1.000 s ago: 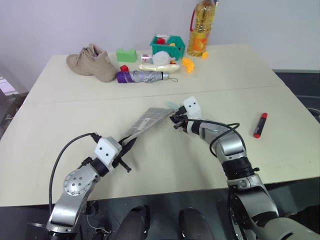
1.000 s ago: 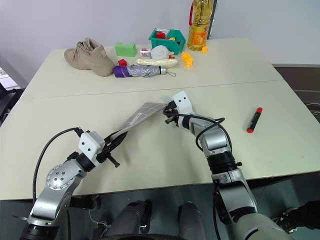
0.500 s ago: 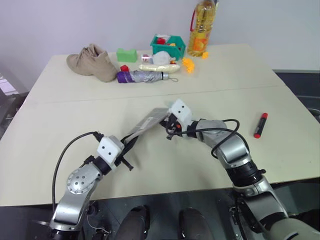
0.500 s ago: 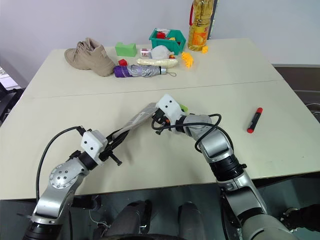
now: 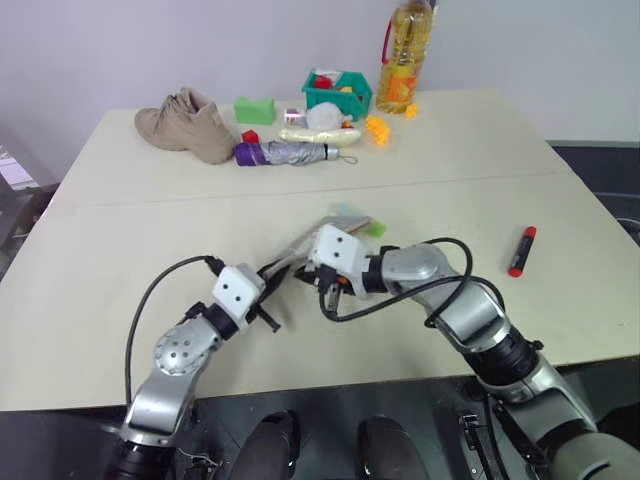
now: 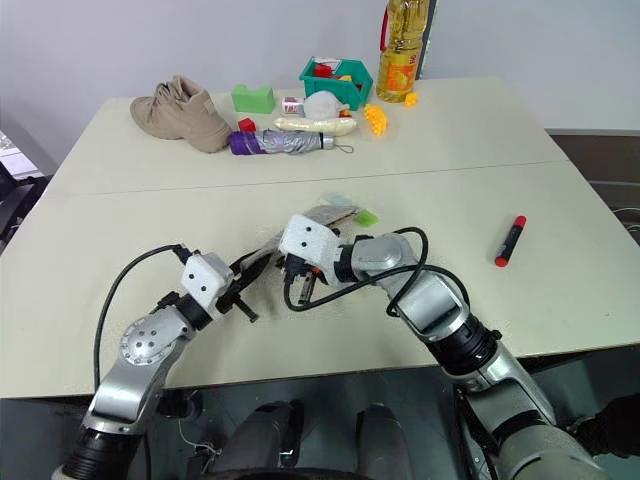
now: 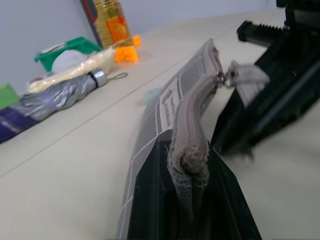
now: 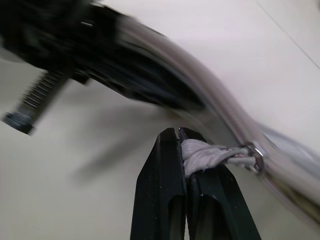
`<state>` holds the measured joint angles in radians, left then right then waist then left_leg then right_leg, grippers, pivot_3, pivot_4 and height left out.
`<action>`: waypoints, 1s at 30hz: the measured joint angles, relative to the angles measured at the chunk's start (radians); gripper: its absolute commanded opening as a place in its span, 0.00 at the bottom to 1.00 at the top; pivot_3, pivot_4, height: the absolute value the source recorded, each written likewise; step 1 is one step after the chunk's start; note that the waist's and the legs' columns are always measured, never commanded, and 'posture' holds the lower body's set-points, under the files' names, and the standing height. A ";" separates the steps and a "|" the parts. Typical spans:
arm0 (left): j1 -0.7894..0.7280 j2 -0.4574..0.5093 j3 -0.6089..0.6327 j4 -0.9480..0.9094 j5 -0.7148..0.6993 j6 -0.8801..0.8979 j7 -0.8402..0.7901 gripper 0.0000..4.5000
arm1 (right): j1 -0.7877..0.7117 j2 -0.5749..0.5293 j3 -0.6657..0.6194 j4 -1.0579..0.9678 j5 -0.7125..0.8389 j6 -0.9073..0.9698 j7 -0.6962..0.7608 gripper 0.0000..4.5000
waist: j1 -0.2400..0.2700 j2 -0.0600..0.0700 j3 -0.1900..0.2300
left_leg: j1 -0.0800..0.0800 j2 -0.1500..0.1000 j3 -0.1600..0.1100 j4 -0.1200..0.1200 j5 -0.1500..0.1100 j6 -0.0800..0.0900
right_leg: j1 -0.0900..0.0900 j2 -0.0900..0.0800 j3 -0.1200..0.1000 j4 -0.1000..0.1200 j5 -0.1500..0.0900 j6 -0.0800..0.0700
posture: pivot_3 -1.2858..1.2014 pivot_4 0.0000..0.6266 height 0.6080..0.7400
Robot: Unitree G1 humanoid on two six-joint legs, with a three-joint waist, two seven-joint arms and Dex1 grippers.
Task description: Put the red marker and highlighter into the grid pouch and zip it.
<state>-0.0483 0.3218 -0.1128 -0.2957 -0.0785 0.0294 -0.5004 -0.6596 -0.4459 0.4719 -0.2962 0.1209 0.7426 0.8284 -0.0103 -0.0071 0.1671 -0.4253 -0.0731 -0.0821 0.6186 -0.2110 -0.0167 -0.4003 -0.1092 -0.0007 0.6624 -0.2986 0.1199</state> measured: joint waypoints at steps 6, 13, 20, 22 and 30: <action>-0.027 -0.026 -0.026 0.024 0.016 0.001 0.012 0.00 | -0.019 -0.017 0.031 -0.002 -0.028 -0.005 0.027 0.01 | -0.001 0.000 0.000 | 0.000 0.000 0.000 0.000 0.000 0.000 | 0.000 0.000 0.000 0.000 0.000 0.000 | 0.52 0.24 0.99; -0.028 -0.036 -0.034 0.024 0.025 0.001 0.018 0.00 | -0.049 -0.029 0.064 -0.002 -0.065 -0.005 0.058 0.01 | 0.000 0.000 0.000 | 0.000 0.000 0.000 0.000 0.000 0.000 | 0.000 0.000 0.000 0.000 0.000 0.000 | 0.52 0.24 0.99; -0.028 -0.019 -0.056 0.024 0.033 0.001 -0.003 0.00 | -0.079 -0.050 0.109 0.000 -0.112 -0.014 0.105 0.01 | -0.001 0.000 0.000 | 0.000 0.000 0.000 0.000 0.000 0.000 | 0.000 0.000 0.000 0.000 0.000 0.000 | 0.52 0.24 0.99; -0.028 -0.017 -0.057 0.024 0.036 0.001 -0.004 0.00 | -0.082 -0.053 0.114 0.005 -0.128 -0.033 0.121 0.01 | -0.001 0.000 0.000 | 0.000 0.000 0.000 0.000 0.000 0.000 | 0.000 0.000 0.000 0.000 0.000 0.000 | 0.52 0.24 0.99; -0.032 -0.028 -0.038 0.016 0.026 0.009 0.009 0.00 | -0.083 -0.051 0.102 0.027 -0.155 -0.107 0.138 0.13 | 0.000 0.000 0.000 | 0.000 0.000 0.000 0.000 0.000 0.000 | 0.000 0.000 0.000 0.000 0.000 0.000 | 0.52 0.24 0.99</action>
<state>-0.0803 0.2942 -0.1512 -0.2798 -0.0529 0.0389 -0.4912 -0.7424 -0.4969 0.5742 -0.2695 -0.0339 0.6358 0.9661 -0.0106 -0.0073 0.1672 -0.4253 -0.0730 -0.0826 0.6188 -0.2110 -0.0167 -0.4003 -0.1091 -0.0008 0.6624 -0.2986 0.1199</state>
